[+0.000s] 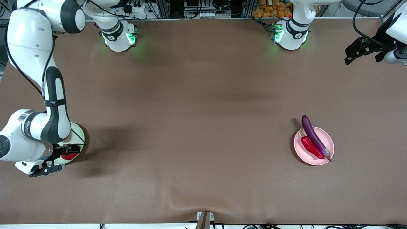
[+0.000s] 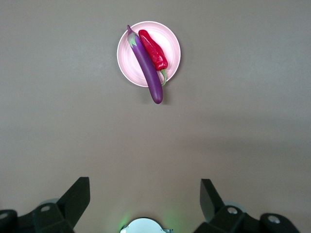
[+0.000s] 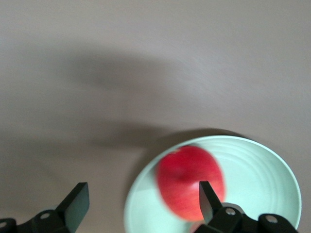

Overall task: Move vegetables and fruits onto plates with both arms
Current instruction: 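Lower the red apple onto the green plate and open the right gripper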

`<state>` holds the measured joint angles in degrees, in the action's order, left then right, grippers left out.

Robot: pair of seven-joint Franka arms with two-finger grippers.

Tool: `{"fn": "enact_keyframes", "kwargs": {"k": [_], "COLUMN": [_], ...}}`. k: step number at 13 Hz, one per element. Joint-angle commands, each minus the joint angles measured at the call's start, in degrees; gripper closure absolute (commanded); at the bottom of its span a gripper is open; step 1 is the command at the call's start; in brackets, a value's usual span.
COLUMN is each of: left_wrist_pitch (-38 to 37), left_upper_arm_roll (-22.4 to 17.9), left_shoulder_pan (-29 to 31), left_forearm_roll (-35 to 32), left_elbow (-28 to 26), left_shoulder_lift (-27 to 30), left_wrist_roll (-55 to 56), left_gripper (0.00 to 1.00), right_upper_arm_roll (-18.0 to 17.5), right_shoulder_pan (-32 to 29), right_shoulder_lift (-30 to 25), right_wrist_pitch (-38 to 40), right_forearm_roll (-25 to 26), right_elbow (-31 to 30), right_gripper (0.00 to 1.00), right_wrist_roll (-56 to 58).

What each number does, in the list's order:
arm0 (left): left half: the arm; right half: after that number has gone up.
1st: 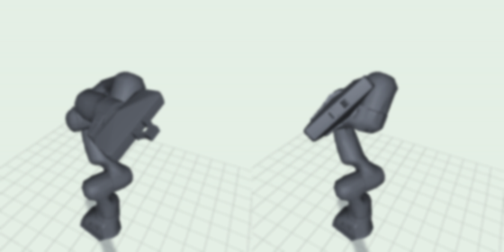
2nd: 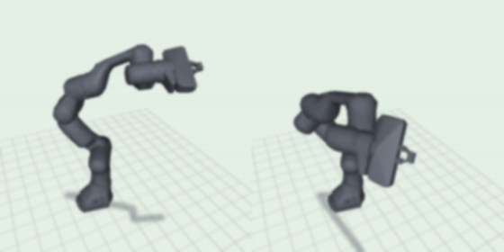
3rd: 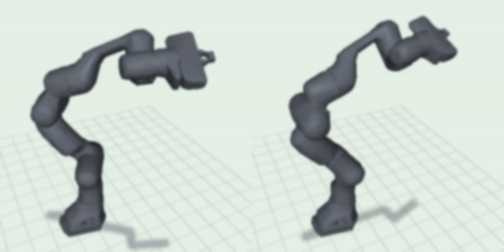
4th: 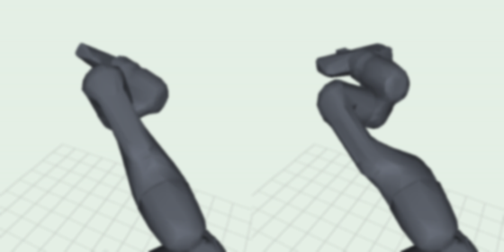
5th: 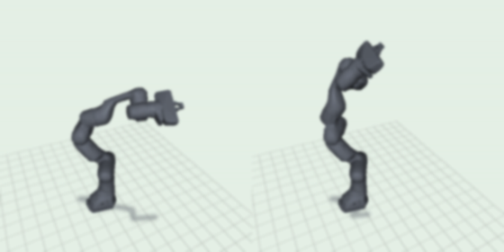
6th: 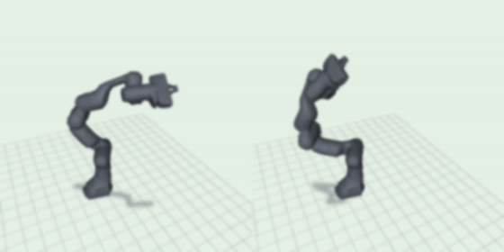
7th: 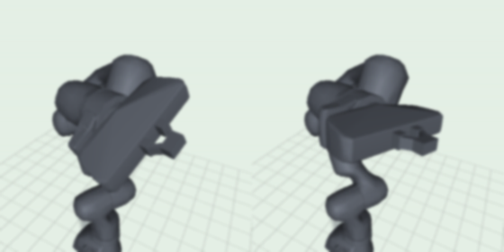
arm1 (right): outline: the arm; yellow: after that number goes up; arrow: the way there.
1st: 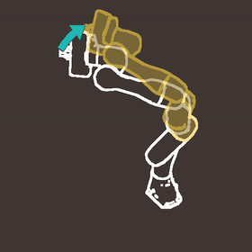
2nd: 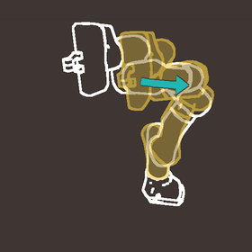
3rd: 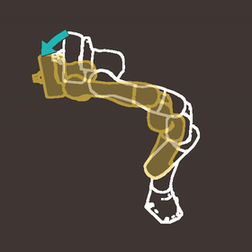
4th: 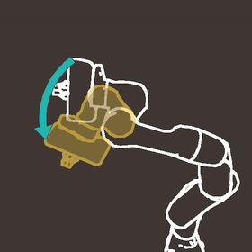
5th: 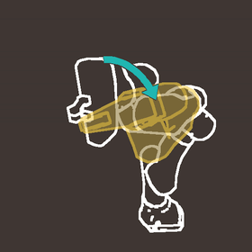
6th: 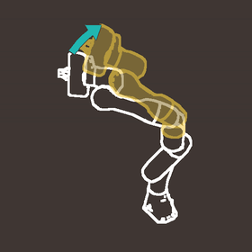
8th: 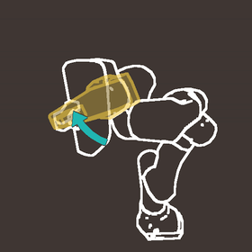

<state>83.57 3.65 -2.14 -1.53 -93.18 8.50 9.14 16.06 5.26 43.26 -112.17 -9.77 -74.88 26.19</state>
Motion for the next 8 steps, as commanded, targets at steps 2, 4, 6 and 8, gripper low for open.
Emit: {"fn": "enact_keyframes", "kwargs": {"k": [2, 4, 6, 8], "left_wrist_pitch": [0.27, 0.27, 0.19, 0.1], "left_upper_arm_roll": [0.3, 0.3, 0.3, 0.3], "left_shoulder_pan": [0.3, 0.3, 0.3, 0.21], "left_forearm_roll": [-1.02, -0.76, -0.5, -0.49], "left_elbow": [-1.13, -1.13, -1.04, -1.04], "left_shoulder_lift": [1.35, 1.35, 1.35, 1.35], "left_wrist_roll": [-0.96, -1.23, -1.58, -1.58], "left_gripper": [0.0, 0.0, 0.0, 0.0], "right_upper_arm_roll": [-0.68, -0.33, 1.5, 3.01], "right_shoulder_pan": [1.5, 2.56, 4.92, 5.38], "right_shoulder_lift": [-4.93, -5.64, -9.4, -13.44], "right_wrist_pitch": [9.31, 15.72, 19.87, 28.46], "right_forearm_roll": [-3.24, -2.8, -2.45, -2.53], "right_elbow": [7.44, 14.03, 15.12, 15.21], "right_gripper": [0.0, 0.0, 0.0, 0.0], "right_wrist_roll": [0.88, 0.88, -1.39, -8.13]}}
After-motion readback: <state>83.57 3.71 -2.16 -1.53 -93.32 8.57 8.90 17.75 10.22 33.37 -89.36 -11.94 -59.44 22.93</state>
